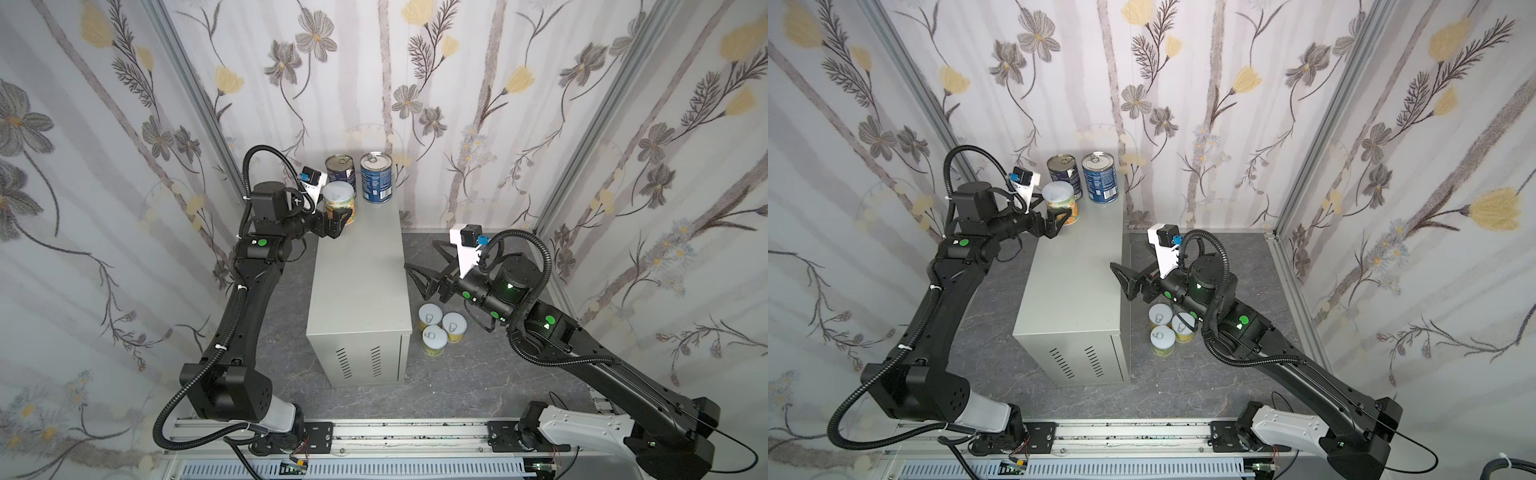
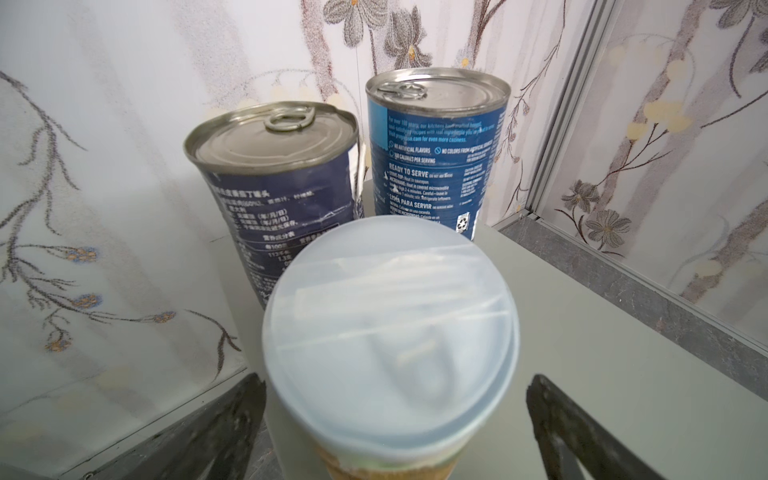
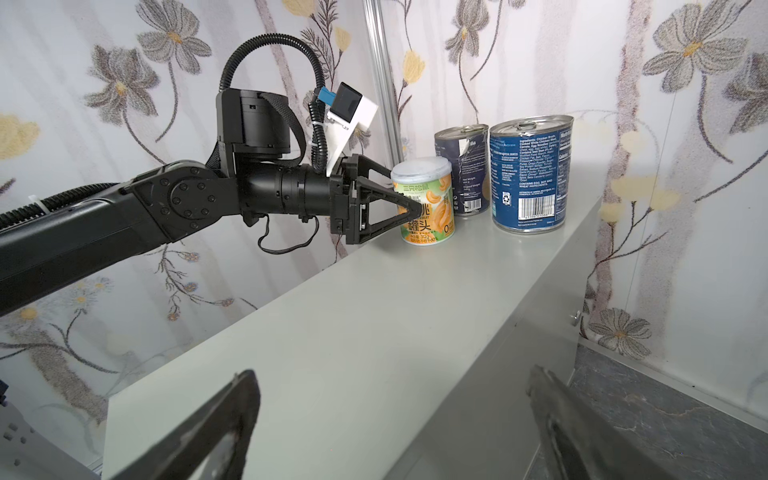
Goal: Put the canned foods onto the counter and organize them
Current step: 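Open the left gripper and draw it back from the white-lidded canister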
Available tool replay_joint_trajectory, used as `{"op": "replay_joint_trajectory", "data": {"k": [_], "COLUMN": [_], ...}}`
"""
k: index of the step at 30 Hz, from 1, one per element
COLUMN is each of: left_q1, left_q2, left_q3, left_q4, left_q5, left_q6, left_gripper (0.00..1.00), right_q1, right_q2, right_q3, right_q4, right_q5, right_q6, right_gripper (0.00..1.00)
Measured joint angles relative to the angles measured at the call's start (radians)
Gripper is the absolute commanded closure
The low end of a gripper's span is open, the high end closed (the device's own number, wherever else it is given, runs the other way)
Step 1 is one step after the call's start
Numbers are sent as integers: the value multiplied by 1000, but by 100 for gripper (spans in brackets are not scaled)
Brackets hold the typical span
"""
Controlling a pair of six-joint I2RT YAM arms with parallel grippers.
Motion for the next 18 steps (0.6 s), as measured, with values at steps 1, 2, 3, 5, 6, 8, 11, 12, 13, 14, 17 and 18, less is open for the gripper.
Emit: {"op": "replay_joint_trajectory", "data": {"k": [1, 2, 3, 5, 6, 8, 11, 12, 13, 14, 17, 18], "left_q1": [3, 8, 13, 25, 29, 35, 40, 43, 47, 54, 98, 117], "left_q2": [-18, -35, -49, -80, -95, -117, -134, -135, -135, -133, -106, -96], "left_q3": [-6, -11, -13, -15, -16, -22, -29, -29, -29, -27, -2, 8], "left_q4": [-11, -22, -31, -52, -64, -78, -97, -100, -105, -112, -122, -121], "left_q5": [-2, -2, -3, -14, -33, -69, -134, -158, -182, -200, -222, -222], "left_q6": [-3, -6, -11, -24, -32, -34, -48, -54, -55, -55, -80, -90], "left_gripper": [0, 0, 0, 0, 0, 0, 0, 0, 0, 0, 0, 0], "right_q1": [0, 0, 0, 0, -1, -1, -1, -1, -1, -1, -1, -1], "right_q2": [4, 9, 14, 26, 33, 45, 63, 66, 66, 66, 66, 65], "right_q3": [10, 22, 32, 57, 71, 93, 121, 126, 129, 131, 132, 132], "right_q4": [-8, -20, -27, -40, -46, -63, -83, -84, -87, -89, -104, -113], "right_q5": [0, 4, 8, 25, 29, 34, 45, 45, 45, 46, 53, 53], "right_q6": [0, 0, 0, -1, -3, -3, -3, -3, -3, -3, -3, -3], "right_gripper": [0, 0, 0, 0, 0, 0, 0, 0, 0, 0, 0, 0]}}
